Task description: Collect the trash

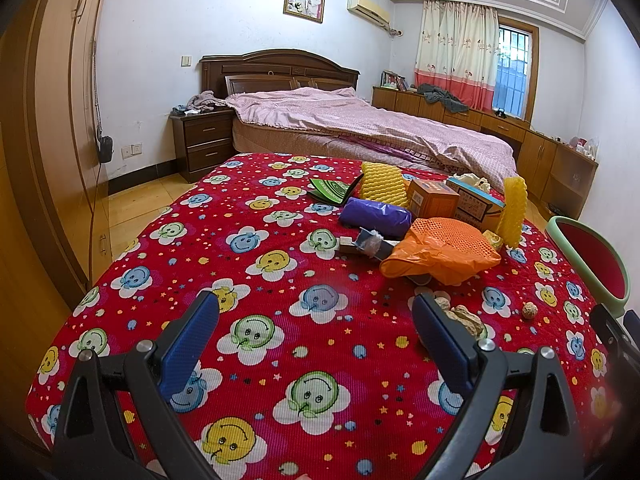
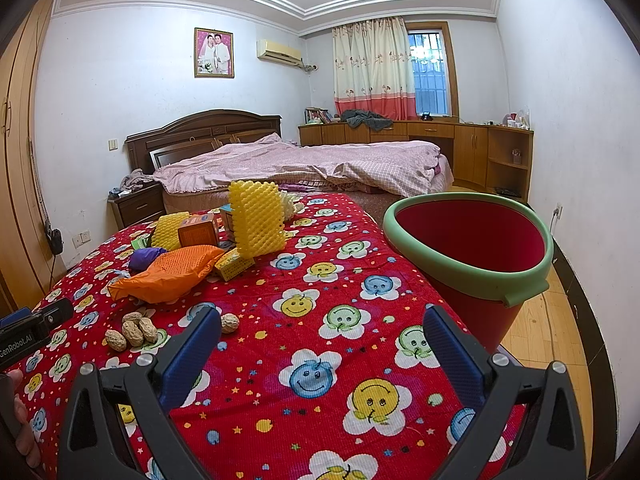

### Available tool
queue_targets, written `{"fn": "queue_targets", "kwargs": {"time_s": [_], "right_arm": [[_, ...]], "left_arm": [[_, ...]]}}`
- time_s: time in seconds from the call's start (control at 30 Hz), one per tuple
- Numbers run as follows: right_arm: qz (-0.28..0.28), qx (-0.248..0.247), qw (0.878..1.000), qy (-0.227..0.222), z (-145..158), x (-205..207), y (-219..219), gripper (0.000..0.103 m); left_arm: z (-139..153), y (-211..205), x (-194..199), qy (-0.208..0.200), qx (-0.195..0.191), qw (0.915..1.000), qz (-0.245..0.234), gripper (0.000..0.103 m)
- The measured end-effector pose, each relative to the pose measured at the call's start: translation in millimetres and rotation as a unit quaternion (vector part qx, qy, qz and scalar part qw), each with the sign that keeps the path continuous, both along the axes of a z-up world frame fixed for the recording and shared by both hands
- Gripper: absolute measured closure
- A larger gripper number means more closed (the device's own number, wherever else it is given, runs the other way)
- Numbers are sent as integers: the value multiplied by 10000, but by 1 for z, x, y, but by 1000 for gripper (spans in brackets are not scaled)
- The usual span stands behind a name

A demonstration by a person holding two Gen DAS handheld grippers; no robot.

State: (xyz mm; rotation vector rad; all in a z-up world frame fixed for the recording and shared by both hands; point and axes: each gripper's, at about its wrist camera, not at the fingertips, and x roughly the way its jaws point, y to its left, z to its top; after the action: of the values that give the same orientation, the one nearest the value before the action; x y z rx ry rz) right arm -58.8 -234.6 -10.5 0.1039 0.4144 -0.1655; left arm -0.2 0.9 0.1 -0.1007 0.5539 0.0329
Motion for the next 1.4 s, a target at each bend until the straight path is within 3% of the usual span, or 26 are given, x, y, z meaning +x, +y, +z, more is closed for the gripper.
{"fn": "queue_targets", "kwargs": {"time_s": [0.73,0.9,1.17,1.4], "right_arm": [[24,-1,10000,41,1,0,0,0],[141,85,9997,172,12,5,-1,0],[384,165,9986,314,39,28,-1,0],[556,334,9970,420,58,55,-2,0]], "left_arm": [[3,3,2,42,-25,10000,-58,6],[21,0,8,4,35,9997,-230,6],[46,-9,43,152,15,9982,-581,6],[48,-22,85,479,70,9948,-897,6]]}}
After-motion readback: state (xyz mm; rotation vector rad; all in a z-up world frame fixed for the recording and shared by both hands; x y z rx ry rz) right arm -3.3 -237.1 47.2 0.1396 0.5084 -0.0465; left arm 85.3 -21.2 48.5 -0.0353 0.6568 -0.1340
